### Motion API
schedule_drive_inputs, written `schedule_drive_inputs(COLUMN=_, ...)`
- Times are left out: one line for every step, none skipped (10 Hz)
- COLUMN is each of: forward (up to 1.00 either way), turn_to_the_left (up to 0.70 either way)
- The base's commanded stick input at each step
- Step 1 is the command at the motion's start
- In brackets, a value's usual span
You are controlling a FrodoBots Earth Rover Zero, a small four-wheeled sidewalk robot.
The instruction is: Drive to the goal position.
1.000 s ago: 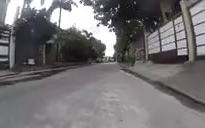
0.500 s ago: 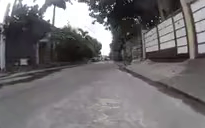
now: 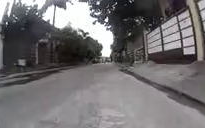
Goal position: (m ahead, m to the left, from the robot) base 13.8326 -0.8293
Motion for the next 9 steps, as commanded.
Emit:
schedule_drive_inputs(forward=0.7, turn_to_the_left=0.0)
schedule_drive_inputs(forward=0.7, turn_to_the_left=0.0)
schedule_drive_inputs(forward=0.7, turn_to_the_left=0.0)
schedule_drive_inputs(forward=0.7, turn_to_the_left=0.0)
schedule_drive_inputs(forward=0.7, turn_to_the_left=0.0)
schedule_drive_inputs(forward=0.7, turn_to_the_left=0.0)
schedule_drive_inputs(forward=0.7, turn_to_the_left=0.0)
schedule_drive_inputs(forward=0.7, turn_to_the_left=0.0)
schedule_drive_inputs(forward=0.7, turn_to_the_left=0.0)
